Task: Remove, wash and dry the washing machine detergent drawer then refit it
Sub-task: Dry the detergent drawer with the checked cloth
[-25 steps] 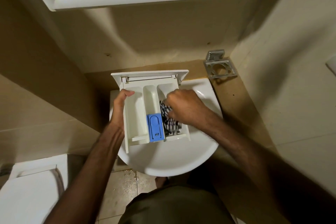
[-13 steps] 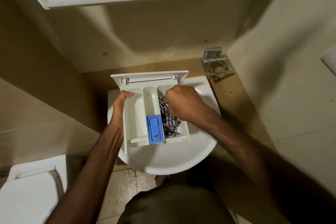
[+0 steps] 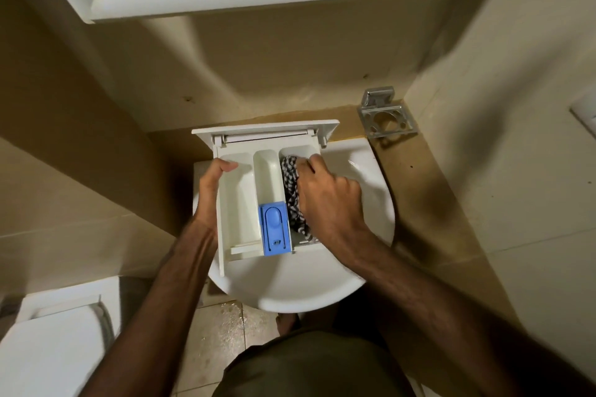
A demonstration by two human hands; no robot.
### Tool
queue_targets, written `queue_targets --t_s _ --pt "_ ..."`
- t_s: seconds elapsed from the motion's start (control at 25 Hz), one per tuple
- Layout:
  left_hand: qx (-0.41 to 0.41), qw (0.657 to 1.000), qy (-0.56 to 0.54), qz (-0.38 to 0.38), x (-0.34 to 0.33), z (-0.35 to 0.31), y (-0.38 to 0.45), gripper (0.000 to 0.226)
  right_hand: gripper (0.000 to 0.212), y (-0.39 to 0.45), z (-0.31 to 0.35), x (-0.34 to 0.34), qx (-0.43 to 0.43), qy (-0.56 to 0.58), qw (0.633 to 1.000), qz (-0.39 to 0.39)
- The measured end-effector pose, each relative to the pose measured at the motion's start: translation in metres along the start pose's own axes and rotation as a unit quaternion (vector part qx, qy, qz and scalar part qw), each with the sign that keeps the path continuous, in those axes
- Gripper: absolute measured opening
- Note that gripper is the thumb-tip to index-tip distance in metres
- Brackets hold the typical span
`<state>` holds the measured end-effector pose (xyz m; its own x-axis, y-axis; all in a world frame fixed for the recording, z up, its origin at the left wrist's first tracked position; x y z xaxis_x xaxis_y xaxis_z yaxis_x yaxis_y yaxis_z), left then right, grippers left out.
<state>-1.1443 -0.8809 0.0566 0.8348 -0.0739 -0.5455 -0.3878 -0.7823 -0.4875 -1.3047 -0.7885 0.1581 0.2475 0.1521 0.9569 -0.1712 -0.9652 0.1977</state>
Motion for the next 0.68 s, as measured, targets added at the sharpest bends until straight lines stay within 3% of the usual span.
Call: queue_targets --t_s 0.08,0.2,0.32,0.4,0.52,0.6,0.68 --pt "0.004 0.999 -0.033 0.018 -0.007 0.007 -0.002 0.033 0.041 0.004 -0.004 0.007 -0.031 -0.002 0.999 -0.022" --pt "-0.004 0.999 -0.036 0.026 -0.011 0.008 -0.004 0.032 0.055 -0.005 0.001 -0.009 -0.011 0.024 0.998 0.049" --pt "-0.014 0.999 -0.033 0.029 -0.014 0.006 -0.005 0.03 0.069 -0.014 0.002 -0.018 0.008 0.019 0.998 0.06" --pt "-0.033 0.999 -0.021 0.031 -0.018 0.005 -0.005 0.028 0.063 -0.014 -0.001 -0.02 0.007 0.029 0.998 0.048" --pt "-0.044 0.999 -0.011 -0.001 -0.01 0.007 -0.007 0.027 0.051 -0.015 -0.017 -0.029 -0.025 0.162 0.982 0.09" --pt "-0.045 0.999 -0.001 0.003 -0.009 0.007 -0.009 0.028 0.052 -0.02 -0.029 -0.033 -0.042 0.235 0.963 0.124" --pt "-0.047 0.999 -0.003 0.005 -0.012 0.006 -0.011 0.029 0.052 -0.026 -0.04 -0.025 -0.071 0.273 0.954 0.102"
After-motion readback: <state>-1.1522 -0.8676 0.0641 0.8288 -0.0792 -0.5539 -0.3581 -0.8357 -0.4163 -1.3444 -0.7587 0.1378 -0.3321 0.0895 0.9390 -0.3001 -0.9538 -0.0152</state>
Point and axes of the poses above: each hand's wrist, its own y-axis towards the middle knuckle, its own x-axis out of the back of the hand, z = x × y, the point moved 7 cm from there along y, towards the middle knuckle, and after that the axes turned 13 degrees about -y, right-handed, at the moved point
